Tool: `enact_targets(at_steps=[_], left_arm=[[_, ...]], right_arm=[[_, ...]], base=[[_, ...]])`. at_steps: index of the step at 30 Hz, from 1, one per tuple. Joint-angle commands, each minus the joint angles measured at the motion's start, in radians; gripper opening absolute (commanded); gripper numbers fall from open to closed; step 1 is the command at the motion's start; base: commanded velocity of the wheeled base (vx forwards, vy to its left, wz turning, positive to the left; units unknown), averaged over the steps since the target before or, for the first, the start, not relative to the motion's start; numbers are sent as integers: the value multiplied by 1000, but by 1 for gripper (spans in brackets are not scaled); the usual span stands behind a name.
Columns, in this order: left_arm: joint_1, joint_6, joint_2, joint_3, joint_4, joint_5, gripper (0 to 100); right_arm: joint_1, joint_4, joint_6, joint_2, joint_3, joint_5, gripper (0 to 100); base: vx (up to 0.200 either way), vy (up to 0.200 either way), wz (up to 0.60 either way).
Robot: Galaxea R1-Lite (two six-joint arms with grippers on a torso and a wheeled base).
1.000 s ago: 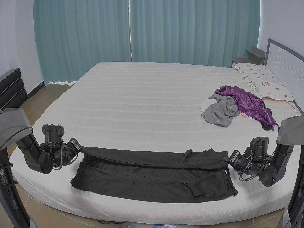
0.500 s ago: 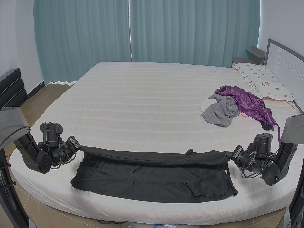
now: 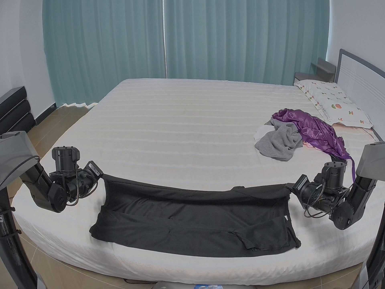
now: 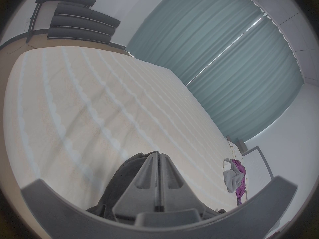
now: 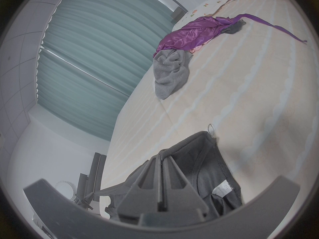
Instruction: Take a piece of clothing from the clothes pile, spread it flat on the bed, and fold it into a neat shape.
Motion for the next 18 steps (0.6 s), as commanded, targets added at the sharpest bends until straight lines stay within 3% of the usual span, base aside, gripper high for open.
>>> enact_targets(at_steps=[1,18], left_arm=[[0,-5,1,15,0,0,0],[5,21,-11,182,-3,-15,0]], right_arm=[[1,-1,2,-1,26,1,0],[11,0,-32,48,140,1,0]], base=[[0,0,0],[0,0,0]])
